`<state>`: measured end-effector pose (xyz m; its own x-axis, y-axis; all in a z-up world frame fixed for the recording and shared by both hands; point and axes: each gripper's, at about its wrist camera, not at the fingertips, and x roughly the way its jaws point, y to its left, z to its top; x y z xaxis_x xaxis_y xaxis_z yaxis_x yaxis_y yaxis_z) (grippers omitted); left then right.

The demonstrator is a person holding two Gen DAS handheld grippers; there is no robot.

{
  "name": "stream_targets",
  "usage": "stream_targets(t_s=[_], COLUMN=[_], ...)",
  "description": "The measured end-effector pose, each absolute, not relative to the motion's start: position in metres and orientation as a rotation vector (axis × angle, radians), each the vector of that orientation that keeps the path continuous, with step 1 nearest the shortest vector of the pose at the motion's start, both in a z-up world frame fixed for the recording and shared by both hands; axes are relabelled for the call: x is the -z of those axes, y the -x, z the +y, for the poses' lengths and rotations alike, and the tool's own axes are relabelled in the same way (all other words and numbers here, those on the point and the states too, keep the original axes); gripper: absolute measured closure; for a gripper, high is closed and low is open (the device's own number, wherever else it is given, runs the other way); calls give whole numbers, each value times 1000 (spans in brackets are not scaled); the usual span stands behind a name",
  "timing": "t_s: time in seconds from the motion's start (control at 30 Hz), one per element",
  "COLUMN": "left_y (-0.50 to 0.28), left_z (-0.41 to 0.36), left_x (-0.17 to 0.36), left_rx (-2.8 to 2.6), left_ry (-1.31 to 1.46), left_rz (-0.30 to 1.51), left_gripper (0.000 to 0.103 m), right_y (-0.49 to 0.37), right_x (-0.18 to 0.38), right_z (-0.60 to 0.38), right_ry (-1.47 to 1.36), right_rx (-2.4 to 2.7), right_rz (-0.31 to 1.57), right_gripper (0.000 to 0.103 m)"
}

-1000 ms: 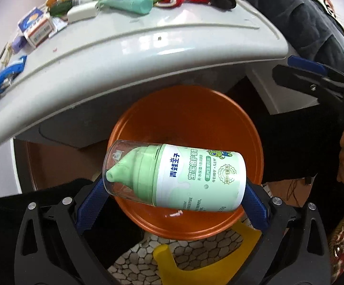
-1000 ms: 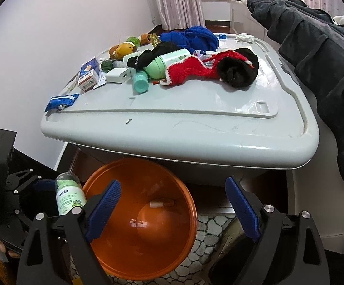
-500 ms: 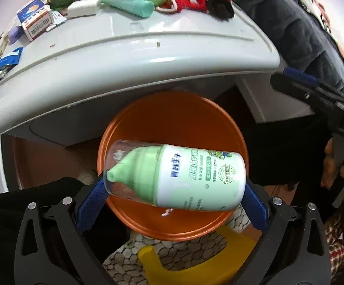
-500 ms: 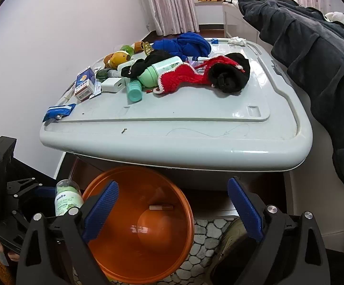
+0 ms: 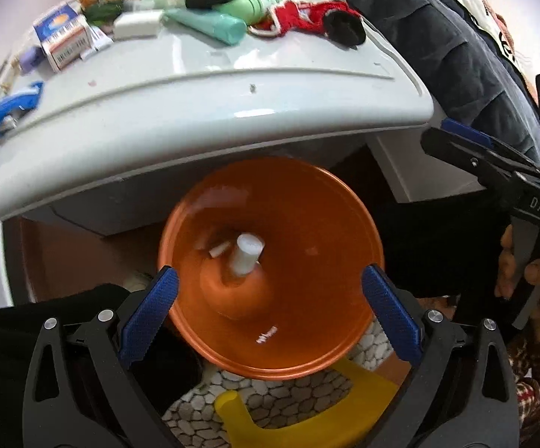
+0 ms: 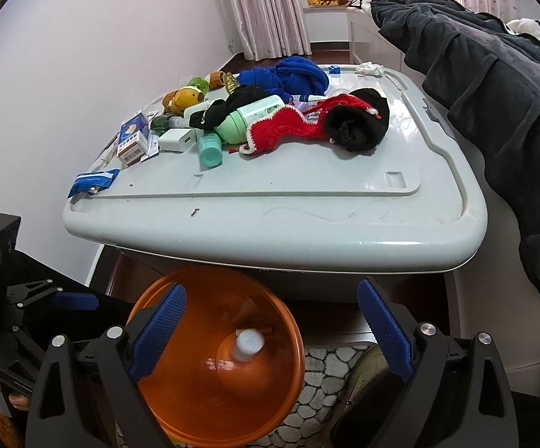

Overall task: Collect trash
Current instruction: 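Grasp the black sock with the left gripper while the right gripper grasps the red knitted ornament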

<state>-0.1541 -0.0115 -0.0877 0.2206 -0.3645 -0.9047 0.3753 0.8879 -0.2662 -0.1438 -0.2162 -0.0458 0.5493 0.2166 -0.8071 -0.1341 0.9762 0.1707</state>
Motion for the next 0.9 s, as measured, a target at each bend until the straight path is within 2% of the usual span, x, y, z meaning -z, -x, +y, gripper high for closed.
stream_targets(t_s=[0.13,0.27,0.4,0.5,0.63,0.77,0.9], left_y=[141,106,63,24,-24,-64,-98], left_z=[-6,-3,-11,-20,-38,-51,-54], left_x=[60,35,22,22,29,42,61], left_rx=[480,533,533,479,447,410,371], left_ry=[-14,59,83,84,59,43,105], left_rz=[1167,1104,1024,994,997,1011,1059], left_gripper=[7,7,7,7,7,7,7], right_y=[142,128,103,83,71,56,58], right_x=[36,0,-57,-77,-60,-28,-23], right_z=[-217,-218,-214,-222,-242,-258,-259], right_ry=[-103,-132,-51,-30,-71,-120,-105], right_rx=[-218,-254,-243,-188,-135,-125,-124], right_rz=[953,904,729,628,615,722,731], right_gripper=[9,9,5,5,5,5,5])
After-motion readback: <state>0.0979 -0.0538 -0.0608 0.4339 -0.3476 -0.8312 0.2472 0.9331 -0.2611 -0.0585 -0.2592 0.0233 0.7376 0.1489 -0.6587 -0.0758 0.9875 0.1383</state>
